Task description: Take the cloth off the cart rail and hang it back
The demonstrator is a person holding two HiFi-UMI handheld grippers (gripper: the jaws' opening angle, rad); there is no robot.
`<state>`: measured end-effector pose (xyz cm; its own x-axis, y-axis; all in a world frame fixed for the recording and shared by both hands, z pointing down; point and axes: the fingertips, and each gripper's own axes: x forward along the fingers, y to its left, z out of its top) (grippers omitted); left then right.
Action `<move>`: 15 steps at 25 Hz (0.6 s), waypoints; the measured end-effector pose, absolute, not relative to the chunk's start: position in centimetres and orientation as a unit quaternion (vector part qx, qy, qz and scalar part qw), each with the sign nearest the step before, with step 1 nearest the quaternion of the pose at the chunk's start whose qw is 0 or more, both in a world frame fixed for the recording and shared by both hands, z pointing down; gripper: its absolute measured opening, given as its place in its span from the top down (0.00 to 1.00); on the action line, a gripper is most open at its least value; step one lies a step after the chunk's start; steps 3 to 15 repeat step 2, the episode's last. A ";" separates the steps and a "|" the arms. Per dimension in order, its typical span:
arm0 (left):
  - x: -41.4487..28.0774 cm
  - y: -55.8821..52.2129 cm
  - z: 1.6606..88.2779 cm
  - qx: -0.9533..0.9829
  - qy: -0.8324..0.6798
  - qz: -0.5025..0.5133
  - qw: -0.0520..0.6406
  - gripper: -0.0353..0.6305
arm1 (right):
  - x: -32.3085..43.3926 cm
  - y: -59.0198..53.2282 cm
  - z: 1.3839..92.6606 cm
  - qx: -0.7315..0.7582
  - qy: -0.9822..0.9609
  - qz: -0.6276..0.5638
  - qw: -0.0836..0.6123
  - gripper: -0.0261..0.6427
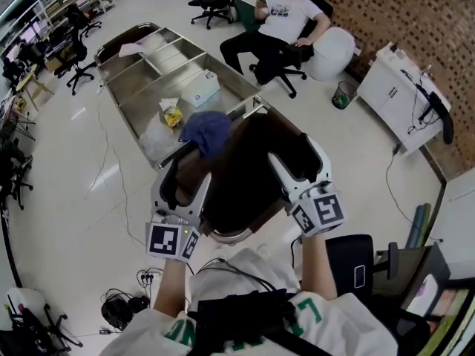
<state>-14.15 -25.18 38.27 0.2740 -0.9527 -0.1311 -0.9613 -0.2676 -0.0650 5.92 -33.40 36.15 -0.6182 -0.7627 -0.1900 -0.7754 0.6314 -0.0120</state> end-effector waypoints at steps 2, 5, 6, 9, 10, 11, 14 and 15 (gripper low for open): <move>-14.2 -25.2 38.3 -0.795 0.602 0.033 0.066 0.49 | 6.1 -33.4 35.9 -0.429 0.898 0.039 0.091 0.39; -14.2 -25.2 38.3 -0.795 0.602 0.033 0.066 0.49 | 6.1 -33.4 35.9 -0.429 0.898 0.039 0.091 0.39; -14.2 -25.2 38.3 -0.795 0.602 0.033 0.066 0.49 | 6.1 -33.4 35.9 -0.429 0.898 0.039 0.091 0.39; -14.2 -25.2 38.3 -0.795 0.602 0.033 0.066 0.49 | 6.1 -33.4 35.9 -0.429 0.898 0.039 0.091 0.39; -14.2 -25.2 38.3 -0.795 0.602 0.033 0.066 0.49 | 6.1 -33.4 35.9 -0.429 0.898 0.039 0.091 0.39; -14.2 -25.2 38.3 -0.795 0.602 0.033 0.066 0.49 | 6.1 -33.4 35.9 -0.429 0.898 0.039 0.091 0.39; -14.2 -25.2 38.3 -0.795 0.602 0.033 0.066 0.49 | 6.1 -33.4 35.9 -0.429 0.898 0.039 0.091 0.39; -14.2 -25.2 38.3 -0.795 0.602 0.033 0.066 0.49 | 6.1 -33.4 35.9 -0.429 0.898 0.039 0.091 0.39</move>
